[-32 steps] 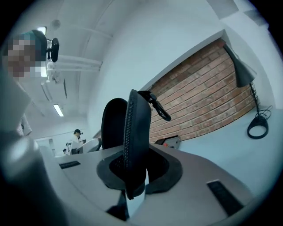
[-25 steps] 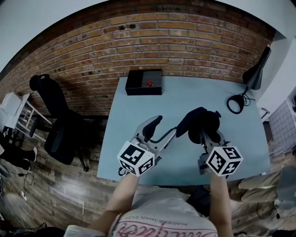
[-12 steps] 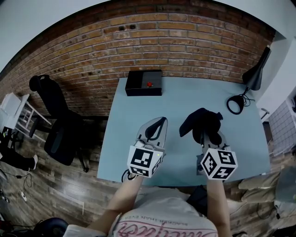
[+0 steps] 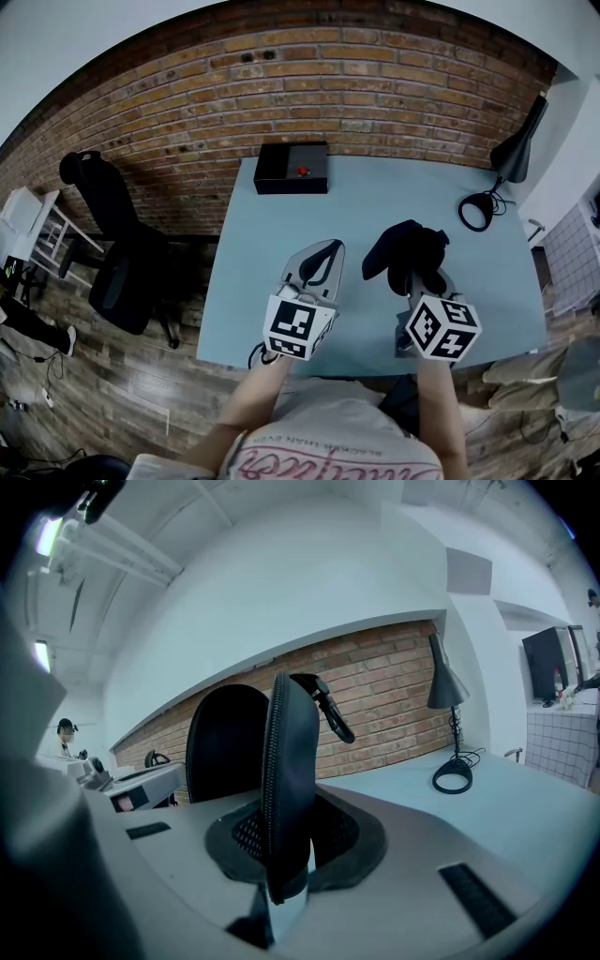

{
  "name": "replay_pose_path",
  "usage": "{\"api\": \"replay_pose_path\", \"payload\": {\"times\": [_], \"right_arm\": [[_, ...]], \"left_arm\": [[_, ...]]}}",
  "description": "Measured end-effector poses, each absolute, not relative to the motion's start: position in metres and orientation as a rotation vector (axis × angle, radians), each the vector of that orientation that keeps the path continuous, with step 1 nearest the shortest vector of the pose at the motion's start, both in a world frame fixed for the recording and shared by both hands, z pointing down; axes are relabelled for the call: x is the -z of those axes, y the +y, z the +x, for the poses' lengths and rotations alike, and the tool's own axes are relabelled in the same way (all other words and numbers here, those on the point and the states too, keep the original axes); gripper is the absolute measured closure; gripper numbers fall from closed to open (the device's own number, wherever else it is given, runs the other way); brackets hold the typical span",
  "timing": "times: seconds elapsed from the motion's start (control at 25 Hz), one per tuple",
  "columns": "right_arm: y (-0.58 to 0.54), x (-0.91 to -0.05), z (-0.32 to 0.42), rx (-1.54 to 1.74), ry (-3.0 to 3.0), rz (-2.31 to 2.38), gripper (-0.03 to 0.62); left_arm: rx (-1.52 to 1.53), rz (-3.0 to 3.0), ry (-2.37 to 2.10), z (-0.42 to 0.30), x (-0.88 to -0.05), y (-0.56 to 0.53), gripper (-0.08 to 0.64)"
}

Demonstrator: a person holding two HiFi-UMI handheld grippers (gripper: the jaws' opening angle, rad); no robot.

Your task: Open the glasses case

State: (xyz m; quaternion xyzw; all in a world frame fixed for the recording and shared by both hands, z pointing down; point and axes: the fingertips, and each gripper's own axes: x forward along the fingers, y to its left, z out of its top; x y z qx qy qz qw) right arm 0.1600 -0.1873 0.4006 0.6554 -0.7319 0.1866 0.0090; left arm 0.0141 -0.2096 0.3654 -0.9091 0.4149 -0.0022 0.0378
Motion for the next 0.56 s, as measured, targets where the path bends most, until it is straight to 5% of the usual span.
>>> {"api": "replay_pose_path", "payload": {"times": [0.56], "right_arm": [[-0.1808, -0.3988, 0.1529, -0.572, -2.302, 2.013, 0.543]], "left_arm": [[0.057, -2.791, 1.279, 0.0169, -0.3721, -0.2044, 0.552]]}}
